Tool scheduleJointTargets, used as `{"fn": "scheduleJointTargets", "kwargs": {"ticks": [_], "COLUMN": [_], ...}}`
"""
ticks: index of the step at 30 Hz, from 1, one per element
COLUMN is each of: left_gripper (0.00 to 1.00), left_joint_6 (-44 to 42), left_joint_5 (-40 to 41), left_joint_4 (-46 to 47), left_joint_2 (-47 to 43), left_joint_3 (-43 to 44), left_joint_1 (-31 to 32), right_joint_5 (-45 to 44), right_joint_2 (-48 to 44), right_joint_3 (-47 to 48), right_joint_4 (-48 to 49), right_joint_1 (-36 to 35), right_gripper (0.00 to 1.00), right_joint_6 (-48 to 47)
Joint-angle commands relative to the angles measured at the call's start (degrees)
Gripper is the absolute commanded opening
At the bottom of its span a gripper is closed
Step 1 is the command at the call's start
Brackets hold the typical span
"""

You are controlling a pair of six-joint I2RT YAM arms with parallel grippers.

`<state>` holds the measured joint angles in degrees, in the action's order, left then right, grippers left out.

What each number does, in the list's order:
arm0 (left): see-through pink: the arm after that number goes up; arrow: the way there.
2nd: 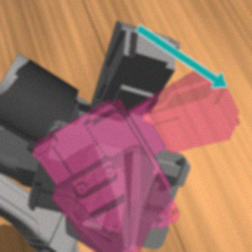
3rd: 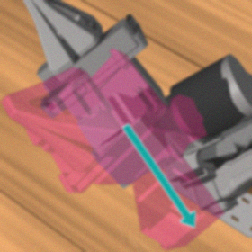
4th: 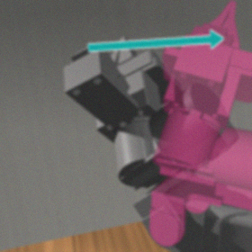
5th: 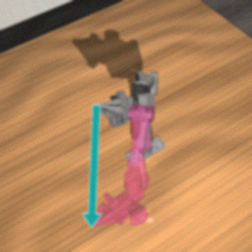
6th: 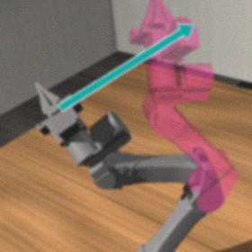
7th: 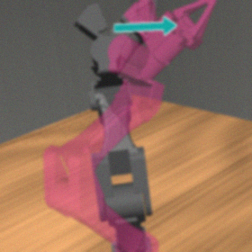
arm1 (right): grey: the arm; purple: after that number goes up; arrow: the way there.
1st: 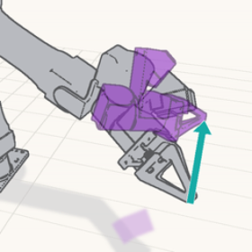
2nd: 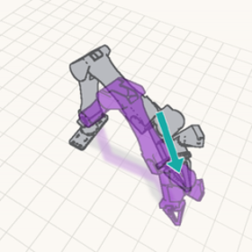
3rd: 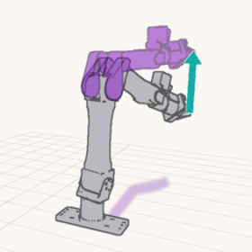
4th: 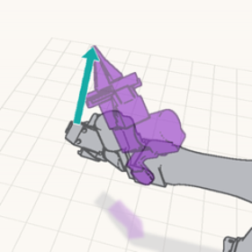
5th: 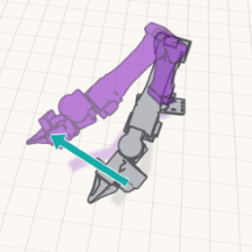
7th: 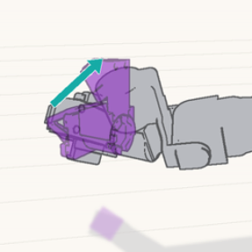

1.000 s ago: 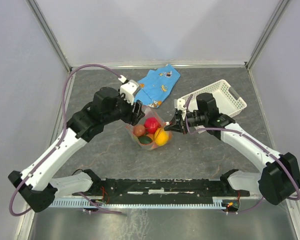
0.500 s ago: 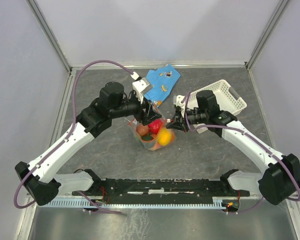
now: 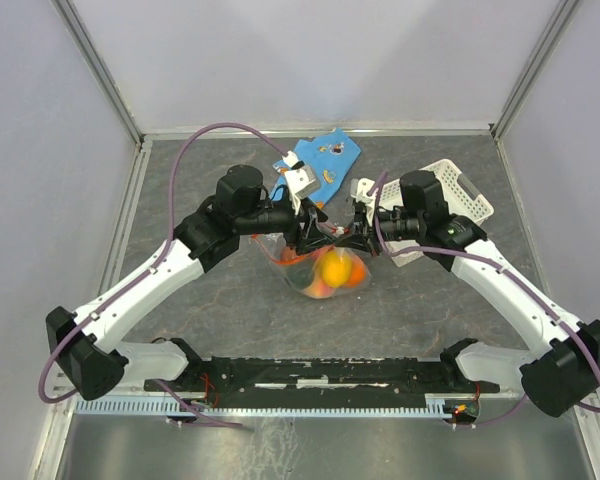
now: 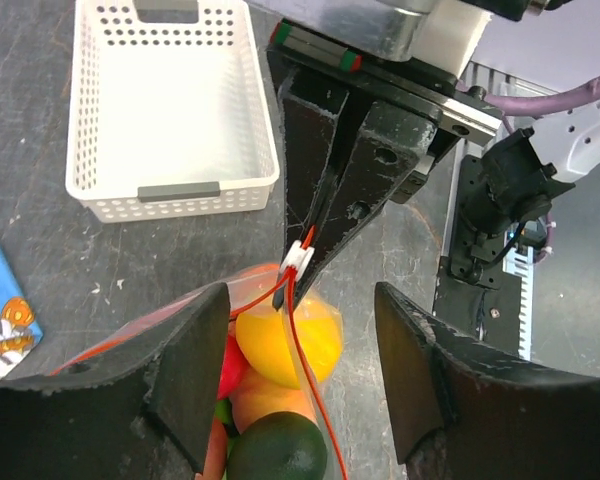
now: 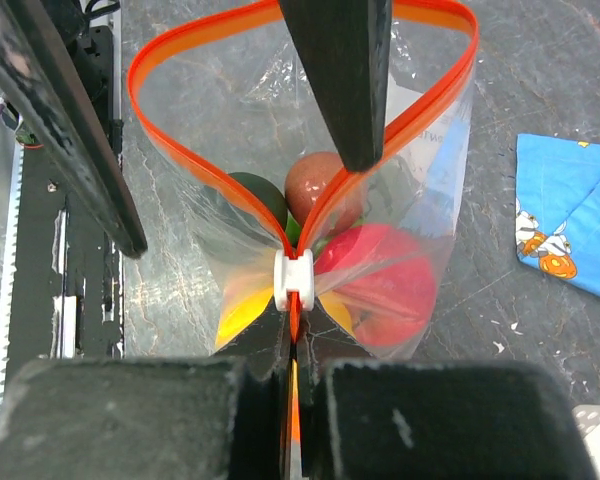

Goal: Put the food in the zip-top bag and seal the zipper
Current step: Zip the zipper food storage bag at the center of the board.

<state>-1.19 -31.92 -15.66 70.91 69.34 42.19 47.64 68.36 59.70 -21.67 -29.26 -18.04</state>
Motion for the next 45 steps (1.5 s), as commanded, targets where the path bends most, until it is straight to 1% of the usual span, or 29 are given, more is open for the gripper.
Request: {"fn": "scheduleJointTargets", "kwargs": {"ticks": [1,5,11,17,27,31,36,45], "left_gripper": [0.64,0.61,0.47,0.35,0.03,0.03,0.03,0.03], "left_joint_6": [-5.3,-6.5,-8.2,-7.2,-9.6,-11.2,-13.5,-14.2], "left_joint_5": [-4.6,-7.4,-11.8,-16.3,-14.7,-12.9,-10.1,-6.1], "left_joint_4": [5.3,5.0,5.2,4.8,-0.2,-3.1,-7.9,-11.5], "left_joint_2": [1.6,4.3,6.3,8.8,8.0,7.1,5.7,2.8], "left_joint_3": [0.4,2.3,3.4,4.8,4.7,4.7,4.3,3.6], "left_joint_1": [0.1,0.0,0.0,-0.1,-1.2,-2.0,-3.2,-5.3], "right_joint_5": [1.0,0.9,1.5,1.3,0.0,0.1,2.2,1.7], "right_joint_2": [-1.1,-1.0,-1.2,-1.4,-2.3,-2.2,-2.4,-4.4], "right_joint_3": [3.1,2.9,2.6,2.4,1.4,1.4,0.5,-1.3], "right_joint_4": [1.9,1.7,1.5,1.3,0.8,0.4,3.3,3.0], "right_joint_1": [-0.2,-0.2,-0.3,-0.3,-0.1,0.6,4.3,6.2], "right_gripper": [0.02,0.02,0.02,0.02,0.02,0.02,0.02,0.02], "right_joint_6": [0.8,0.5,0.1,-0.2,-0.8,-0.2,4.3,4.0]}}
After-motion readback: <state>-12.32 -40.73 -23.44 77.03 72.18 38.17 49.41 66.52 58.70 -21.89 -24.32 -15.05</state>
